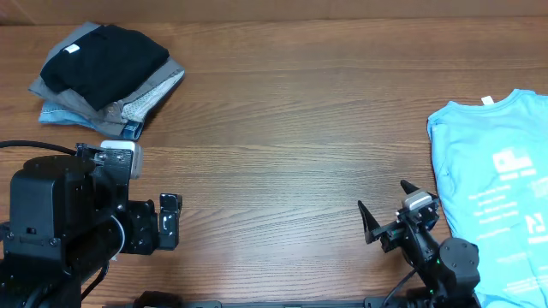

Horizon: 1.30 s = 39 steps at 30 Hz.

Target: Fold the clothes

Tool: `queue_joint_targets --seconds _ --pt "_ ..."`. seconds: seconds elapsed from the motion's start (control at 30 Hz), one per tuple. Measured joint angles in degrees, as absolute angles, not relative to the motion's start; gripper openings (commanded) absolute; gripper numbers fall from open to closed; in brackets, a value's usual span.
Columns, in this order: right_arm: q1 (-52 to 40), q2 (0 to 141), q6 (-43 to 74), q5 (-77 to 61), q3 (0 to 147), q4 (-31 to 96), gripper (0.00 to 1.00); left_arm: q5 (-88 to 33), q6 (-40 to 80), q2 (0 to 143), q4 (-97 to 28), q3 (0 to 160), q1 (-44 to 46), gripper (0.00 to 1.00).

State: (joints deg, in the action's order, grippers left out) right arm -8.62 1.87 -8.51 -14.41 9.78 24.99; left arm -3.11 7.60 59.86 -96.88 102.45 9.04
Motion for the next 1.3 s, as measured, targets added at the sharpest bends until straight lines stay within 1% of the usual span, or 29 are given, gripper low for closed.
queue_joint_targets --seconds 0.1,0.37,1.2,1.3 --pt "-8.62 0.86 -6.20 -14.41 7.44 22.06 1.00 -3.11 7.60 59.86 -96.88 102.45 9.04 1.00" --pt "-8.62 0.84 -3.62 -14.41 6.79 21.39 1.00 -3.11 7.60 59.86 -96.88 102.45 9.04 1.00" --pt "-8.62 0.84 -3.16 -14.41 6.79 21.39 1.00 -2.98 7.57 59.72 -96.86 102.45 9.04 1.00" --pt "-8.62 0.84 -3.16 -14.41 6.79 21.39 1.00 -1.50 7.55 58.89 -95.09 102.41 8.80 1.00"
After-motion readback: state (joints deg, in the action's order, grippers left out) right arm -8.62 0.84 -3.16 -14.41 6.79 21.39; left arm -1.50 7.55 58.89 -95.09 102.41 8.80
